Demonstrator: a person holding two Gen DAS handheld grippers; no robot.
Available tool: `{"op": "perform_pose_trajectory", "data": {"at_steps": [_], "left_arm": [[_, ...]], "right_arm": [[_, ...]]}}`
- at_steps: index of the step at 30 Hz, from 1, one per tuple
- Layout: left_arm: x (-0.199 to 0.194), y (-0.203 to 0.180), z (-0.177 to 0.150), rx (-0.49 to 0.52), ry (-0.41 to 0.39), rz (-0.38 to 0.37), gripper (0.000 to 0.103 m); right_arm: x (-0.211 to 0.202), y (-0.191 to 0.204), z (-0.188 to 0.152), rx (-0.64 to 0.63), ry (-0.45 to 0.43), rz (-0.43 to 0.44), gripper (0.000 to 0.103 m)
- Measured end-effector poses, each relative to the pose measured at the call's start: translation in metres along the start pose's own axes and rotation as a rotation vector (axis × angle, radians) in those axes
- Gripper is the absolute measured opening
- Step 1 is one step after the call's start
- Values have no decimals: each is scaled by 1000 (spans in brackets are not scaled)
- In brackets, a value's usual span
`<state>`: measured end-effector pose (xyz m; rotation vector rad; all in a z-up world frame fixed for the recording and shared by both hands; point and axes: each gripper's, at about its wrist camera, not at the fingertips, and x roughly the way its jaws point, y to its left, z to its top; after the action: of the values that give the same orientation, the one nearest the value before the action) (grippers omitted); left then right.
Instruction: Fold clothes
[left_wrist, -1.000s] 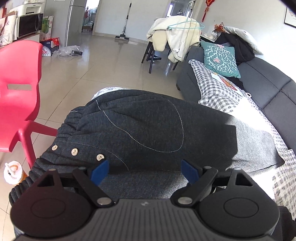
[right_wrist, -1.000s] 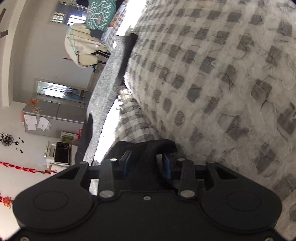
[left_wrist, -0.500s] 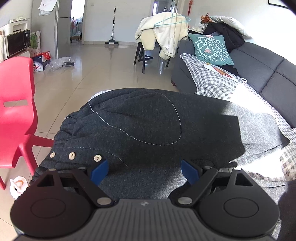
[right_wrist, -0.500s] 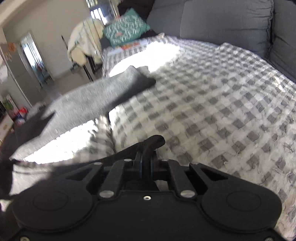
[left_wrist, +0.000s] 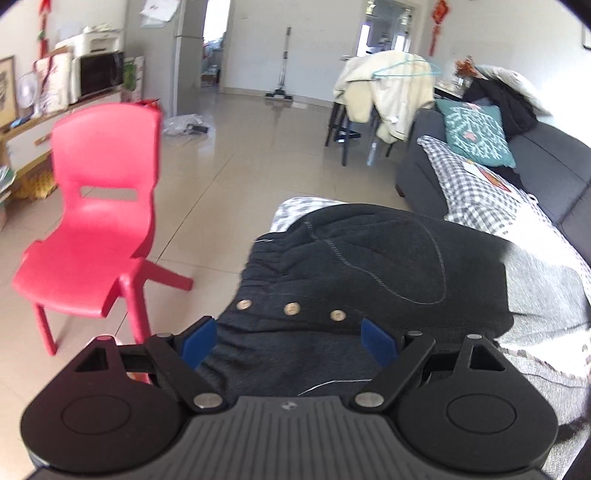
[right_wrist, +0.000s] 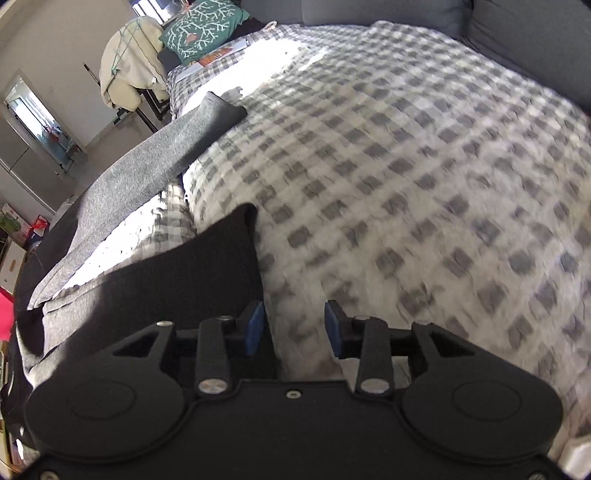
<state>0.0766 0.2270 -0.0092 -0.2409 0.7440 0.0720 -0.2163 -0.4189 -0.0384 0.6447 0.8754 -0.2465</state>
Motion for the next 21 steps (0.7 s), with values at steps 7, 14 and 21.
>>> {"op": "perform_pose_trajectory", "data": {"at_steps": [7, 14, 21], "left_arm": [[-13, 74, -18, -263, 118, 33, 86], [-12, 111, -32, -471, 188, -81, 86], [4, 114, -43, -544, 237, -141, 83]], "right_arm": [[-11, 5, -25, -25, 17, 73, 39], [-9, 20, -41, -75, -4, 150, 40], [10, 12, -41, 23, -30, 224, 38]]}}
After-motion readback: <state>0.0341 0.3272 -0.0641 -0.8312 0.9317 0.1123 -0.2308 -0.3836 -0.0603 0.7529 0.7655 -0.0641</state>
